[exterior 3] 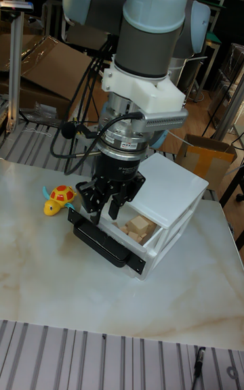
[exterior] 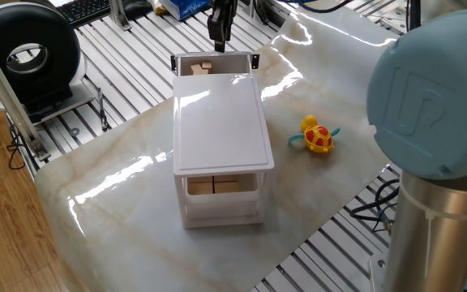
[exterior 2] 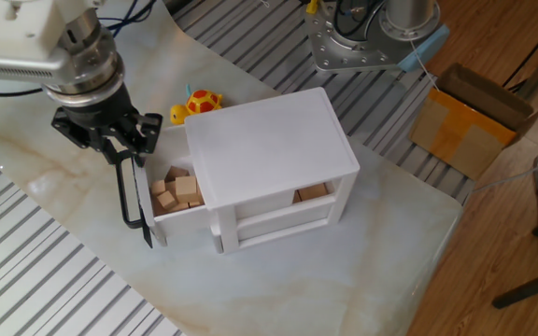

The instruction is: Take something out of a drawer

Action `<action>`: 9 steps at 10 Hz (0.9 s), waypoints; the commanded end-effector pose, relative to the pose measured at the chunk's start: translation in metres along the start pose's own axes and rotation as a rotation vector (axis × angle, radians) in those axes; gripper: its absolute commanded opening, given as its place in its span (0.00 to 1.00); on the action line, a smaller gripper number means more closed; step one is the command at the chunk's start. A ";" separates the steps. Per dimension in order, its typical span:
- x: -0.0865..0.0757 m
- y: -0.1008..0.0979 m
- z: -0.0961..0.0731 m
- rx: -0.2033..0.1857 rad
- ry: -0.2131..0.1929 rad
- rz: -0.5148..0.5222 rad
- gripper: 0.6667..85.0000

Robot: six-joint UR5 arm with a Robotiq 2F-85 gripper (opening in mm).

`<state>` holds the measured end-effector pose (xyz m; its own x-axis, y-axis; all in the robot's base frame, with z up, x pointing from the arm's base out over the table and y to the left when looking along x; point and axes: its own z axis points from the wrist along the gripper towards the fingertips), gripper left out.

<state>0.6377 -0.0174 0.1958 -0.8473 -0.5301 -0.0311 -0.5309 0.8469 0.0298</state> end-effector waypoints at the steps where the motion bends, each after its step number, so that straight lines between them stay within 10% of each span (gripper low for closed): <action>1: -0.007 0.008 0.006 -0.011 -0.018 0.015 0.47; 9: -0.016 -0.012 0.014 -0.008 -0.028 -0.018 0.47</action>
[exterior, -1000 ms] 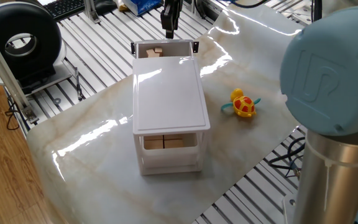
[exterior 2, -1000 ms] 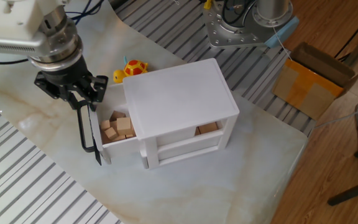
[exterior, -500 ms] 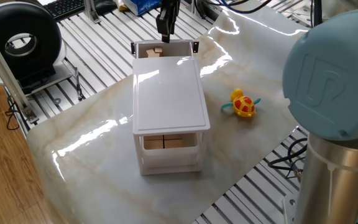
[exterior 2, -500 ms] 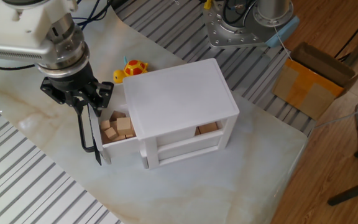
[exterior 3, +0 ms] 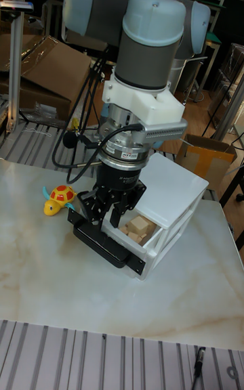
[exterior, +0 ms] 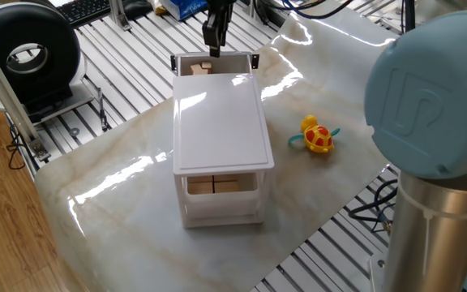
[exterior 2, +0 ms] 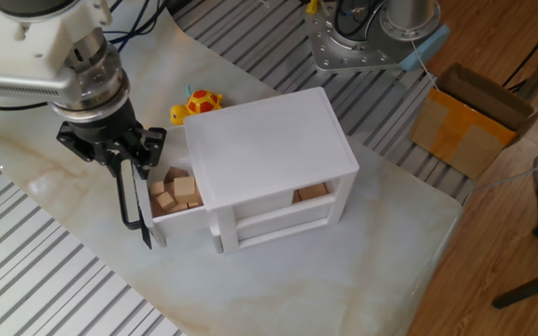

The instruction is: Take something out of a drawer

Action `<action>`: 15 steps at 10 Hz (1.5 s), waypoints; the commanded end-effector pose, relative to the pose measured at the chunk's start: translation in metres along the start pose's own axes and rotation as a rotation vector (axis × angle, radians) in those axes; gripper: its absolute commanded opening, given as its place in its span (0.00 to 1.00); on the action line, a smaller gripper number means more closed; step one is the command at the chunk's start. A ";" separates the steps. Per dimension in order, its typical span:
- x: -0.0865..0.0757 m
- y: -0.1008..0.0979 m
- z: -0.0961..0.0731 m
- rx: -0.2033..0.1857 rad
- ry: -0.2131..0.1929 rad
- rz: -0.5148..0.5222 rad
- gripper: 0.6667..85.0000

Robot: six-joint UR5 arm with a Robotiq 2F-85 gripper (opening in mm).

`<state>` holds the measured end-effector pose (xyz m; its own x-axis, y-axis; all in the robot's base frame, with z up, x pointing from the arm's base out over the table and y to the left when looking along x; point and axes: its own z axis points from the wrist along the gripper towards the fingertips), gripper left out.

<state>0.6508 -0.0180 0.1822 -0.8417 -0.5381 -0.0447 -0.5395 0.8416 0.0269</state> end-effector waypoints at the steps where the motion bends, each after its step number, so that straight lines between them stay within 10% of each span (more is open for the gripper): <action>1: -0.005 -0.006 -0.001 -0.009 -0.014 -0.017 0.47; 15: 0.004 0.023 -0.007 -0.019 -0.022 0.040 0.50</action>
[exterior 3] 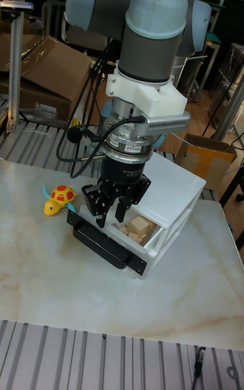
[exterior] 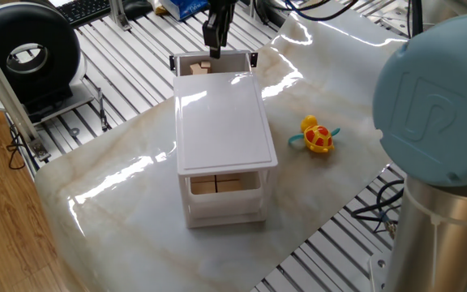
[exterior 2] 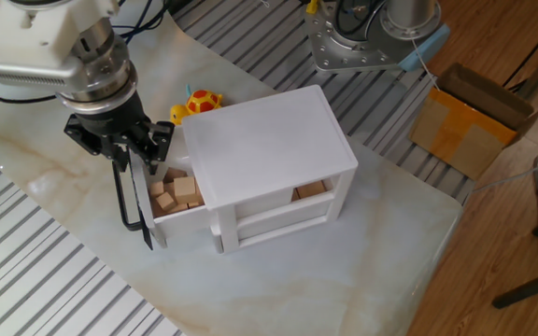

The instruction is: Take something out of a drawer

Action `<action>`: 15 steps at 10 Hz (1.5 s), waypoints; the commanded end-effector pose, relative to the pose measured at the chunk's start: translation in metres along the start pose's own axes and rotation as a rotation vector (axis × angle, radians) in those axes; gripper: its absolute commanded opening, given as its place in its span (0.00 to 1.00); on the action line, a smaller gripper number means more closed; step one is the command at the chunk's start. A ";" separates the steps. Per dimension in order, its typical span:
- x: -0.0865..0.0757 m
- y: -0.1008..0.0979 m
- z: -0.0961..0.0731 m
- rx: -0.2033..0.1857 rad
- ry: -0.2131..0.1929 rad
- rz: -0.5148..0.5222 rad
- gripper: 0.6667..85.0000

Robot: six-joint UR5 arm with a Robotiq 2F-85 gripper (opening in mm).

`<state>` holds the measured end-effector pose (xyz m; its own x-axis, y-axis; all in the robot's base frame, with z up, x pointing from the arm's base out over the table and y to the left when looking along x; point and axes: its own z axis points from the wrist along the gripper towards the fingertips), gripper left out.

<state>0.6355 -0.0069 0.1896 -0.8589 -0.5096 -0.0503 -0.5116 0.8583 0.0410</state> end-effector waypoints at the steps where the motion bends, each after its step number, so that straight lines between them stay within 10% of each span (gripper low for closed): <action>1: -0.005 0.006 0.003 -0.007 -0.021 0.009 0.50; 15: -0.020 -0.010 0.012 -0.017 -0.033 -0.024 0.48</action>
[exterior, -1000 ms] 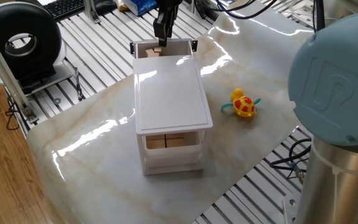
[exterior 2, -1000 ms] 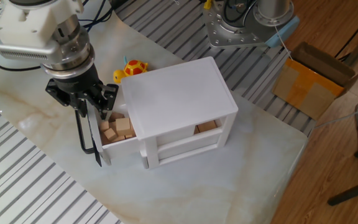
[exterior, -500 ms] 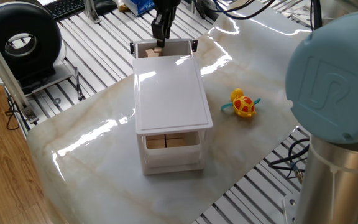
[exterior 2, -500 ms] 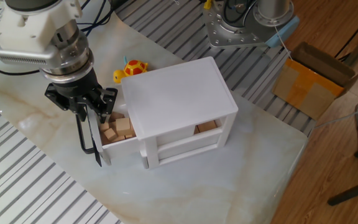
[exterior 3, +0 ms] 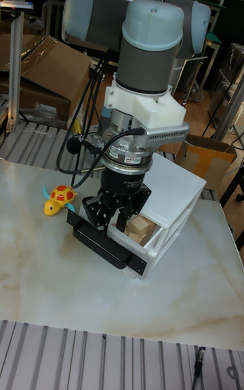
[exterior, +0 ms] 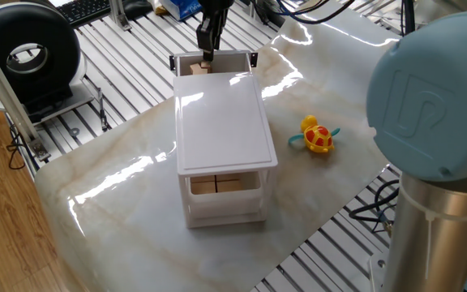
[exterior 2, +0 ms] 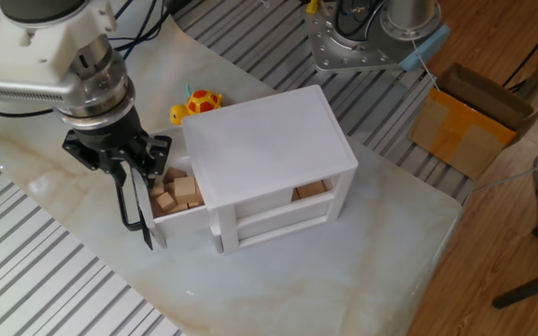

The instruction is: Take something out of a drawer

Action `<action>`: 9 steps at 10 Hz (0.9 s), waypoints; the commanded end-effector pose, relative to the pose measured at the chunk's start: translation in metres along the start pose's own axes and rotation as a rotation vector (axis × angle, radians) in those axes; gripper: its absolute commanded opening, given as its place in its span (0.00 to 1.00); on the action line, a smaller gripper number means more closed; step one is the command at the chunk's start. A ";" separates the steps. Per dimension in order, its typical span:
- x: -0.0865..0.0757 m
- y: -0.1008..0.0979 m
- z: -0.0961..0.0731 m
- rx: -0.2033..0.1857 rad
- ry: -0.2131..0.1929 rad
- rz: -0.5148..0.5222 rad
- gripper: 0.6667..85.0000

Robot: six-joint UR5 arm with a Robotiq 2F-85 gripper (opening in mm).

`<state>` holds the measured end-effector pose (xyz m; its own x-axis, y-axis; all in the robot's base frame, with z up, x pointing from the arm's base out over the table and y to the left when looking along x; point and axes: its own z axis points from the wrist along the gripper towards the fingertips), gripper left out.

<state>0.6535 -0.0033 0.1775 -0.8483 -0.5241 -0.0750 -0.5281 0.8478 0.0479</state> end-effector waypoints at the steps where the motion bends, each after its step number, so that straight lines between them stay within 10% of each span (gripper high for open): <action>1: -0.004 -0.005 -0.002 -0.013 -0.011 -0.008 0.48; 9: 0.007 -0.026 -0.010 0.011 0.008 -0.054 0.46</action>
<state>0.6593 -0.0243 0.1830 -0.8247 -0.5616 -0.0669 -0.5644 0.8248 0.0335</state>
